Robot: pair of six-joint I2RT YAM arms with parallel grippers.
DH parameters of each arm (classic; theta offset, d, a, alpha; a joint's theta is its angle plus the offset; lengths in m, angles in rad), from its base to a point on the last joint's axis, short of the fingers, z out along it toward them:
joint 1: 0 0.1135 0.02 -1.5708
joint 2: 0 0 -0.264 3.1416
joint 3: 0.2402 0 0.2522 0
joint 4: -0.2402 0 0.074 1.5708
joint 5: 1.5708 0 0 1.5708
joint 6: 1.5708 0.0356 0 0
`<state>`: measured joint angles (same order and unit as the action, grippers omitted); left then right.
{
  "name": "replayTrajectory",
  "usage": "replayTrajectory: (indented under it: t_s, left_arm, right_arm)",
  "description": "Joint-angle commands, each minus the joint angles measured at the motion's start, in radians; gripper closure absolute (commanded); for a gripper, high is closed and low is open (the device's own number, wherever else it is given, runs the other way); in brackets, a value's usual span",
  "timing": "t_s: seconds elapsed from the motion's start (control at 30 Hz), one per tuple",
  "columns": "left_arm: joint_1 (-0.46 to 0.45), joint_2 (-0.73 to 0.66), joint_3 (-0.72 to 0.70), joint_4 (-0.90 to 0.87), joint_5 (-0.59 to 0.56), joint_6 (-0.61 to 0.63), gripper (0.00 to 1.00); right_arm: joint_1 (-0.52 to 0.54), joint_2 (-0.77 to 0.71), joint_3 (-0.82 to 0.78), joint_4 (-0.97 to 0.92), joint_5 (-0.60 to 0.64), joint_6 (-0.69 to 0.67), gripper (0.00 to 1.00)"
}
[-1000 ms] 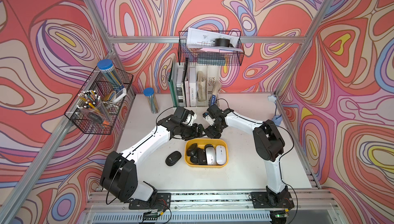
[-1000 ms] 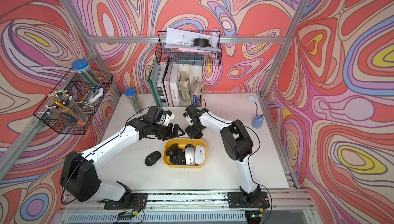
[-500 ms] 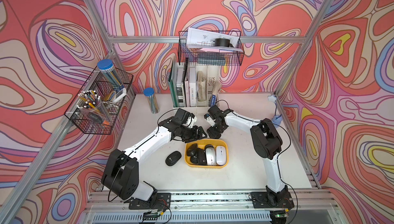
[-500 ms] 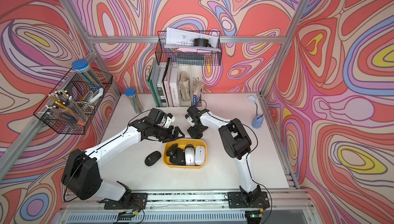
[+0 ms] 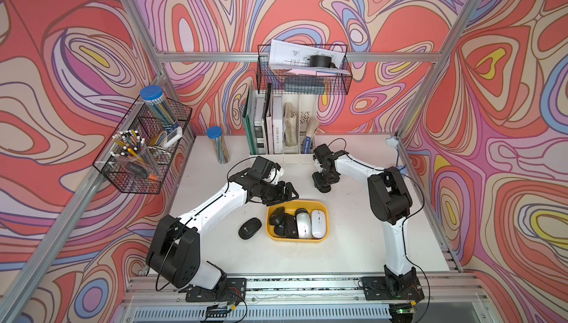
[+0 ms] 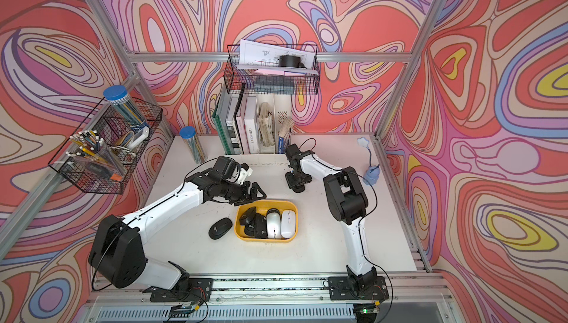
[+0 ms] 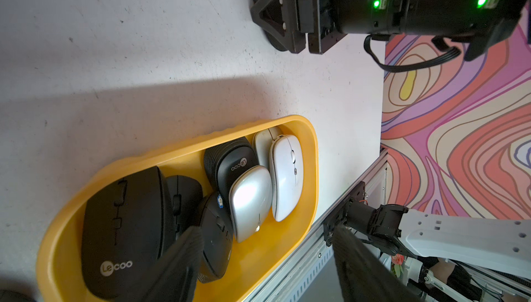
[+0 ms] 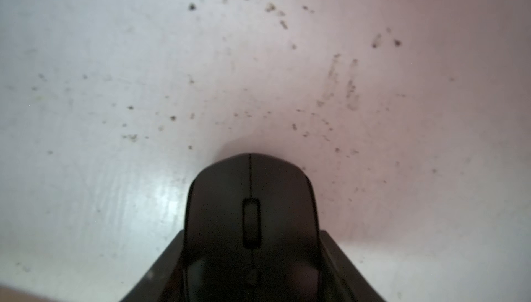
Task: Put the mouse in the storage box
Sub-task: Pick up the mouse from the center of the board.
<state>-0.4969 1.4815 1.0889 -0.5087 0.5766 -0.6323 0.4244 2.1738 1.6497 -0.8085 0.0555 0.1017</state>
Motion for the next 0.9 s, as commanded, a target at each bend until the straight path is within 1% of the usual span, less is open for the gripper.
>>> replayTrajectory:
  t_s: [0.0,0.07,0.17,0.3,0.37,0.5,0.57,0.77,0.87]
  left_arm:
    - [-0.002,-0.009,0.002,0.009,0.010,0.003,0.23]
    - [-0.002,-0.004,0.003,0.013,0.019,0.001,0.23]
    - [-0.002,0.006,0.010,0.010,0.033,0.000,0.23]
    - [-0.002,0.009,0.018,-0.007,0.032,0.006,0.22]
    - [-0.002,0.018,0.024,-0.018,0.034,0.008,0.22]
    - [-0.002,0.062,0.055,-0.056,0.054,0.019,0.22]
    - [-0.003,0.079,0.068,-0.067,0.064,0.023,0.22]
    - [-0.006,0.135,0.119,-0.076,0.126,0.042,0.23]
    - [-0.006,0.183,0.174,-0.086,0.115,0.046,0.24]
  right_arm:
    - [-0.003,0.006,-0.040,-0.053,0.031,0.074,0.36]
    - [-0.004,-0.003,-0.059,-0.049,0.019,0.074,0.31]
    - [-0.003,-0.020,-0.077,-0.051,-0.007,0.069,0.27]
    - [-0.003,-0.029,-0.083,-0.071,-0.004,0.066,0.26]
    - [-0.003,-0.028,-0.088,-0.071,-0.005,0.066,0.28]
    - [-0.004,-0.032,-0.088,-0.063,0.004,0.069,0.40]
    - [-0.003,-0.047,-0.092,-0.054,0.011,0.071,0.44]
    - [-0.003,-0.141,-0.127,-0.028,0.020,0.076,0.46]
    - [0.000,-0.199,-0.144,-0.029,0.000,0.088,0.46]
